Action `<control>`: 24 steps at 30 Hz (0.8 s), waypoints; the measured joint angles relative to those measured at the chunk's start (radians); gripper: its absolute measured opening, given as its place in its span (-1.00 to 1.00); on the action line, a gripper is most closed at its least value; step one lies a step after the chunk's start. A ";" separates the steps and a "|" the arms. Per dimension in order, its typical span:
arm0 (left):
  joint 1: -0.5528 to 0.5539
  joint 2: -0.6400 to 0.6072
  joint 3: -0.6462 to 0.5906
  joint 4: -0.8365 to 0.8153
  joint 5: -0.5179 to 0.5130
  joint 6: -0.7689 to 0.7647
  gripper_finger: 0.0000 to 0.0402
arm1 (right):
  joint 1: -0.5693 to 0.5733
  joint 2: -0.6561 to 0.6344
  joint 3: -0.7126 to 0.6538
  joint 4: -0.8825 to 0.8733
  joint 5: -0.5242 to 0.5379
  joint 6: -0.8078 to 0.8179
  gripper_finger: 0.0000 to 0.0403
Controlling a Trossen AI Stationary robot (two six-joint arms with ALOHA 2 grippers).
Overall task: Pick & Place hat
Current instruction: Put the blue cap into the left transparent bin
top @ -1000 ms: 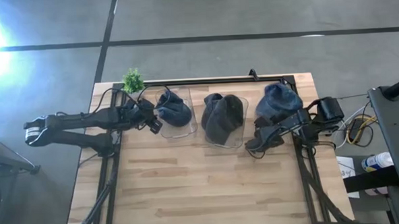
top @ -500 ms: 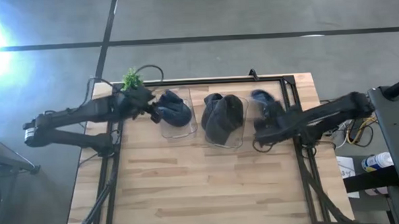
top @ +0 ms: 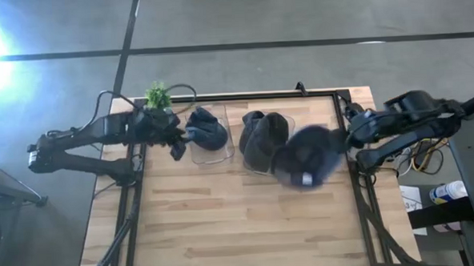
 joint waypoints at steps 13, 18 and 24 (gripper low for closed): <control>-0.542 -0.019 -0.113 0.032 0.073 -0.067 -0.13 | 0.048 0.158 0.008 0.535 -0.275 -0.166 -0.94; -0.898 0.008 -0.263 0.201 -0.029 -0.188 -0.13 | 0.074 0.283 -0.078 0.684 -0.276 -0.070 -0.94; -1.185 0.106 -0.439 0.576 -0.269 -0.564 -0.14 | 0.136 0.433 -0.254 1.124 -0.226 0.079 -0.94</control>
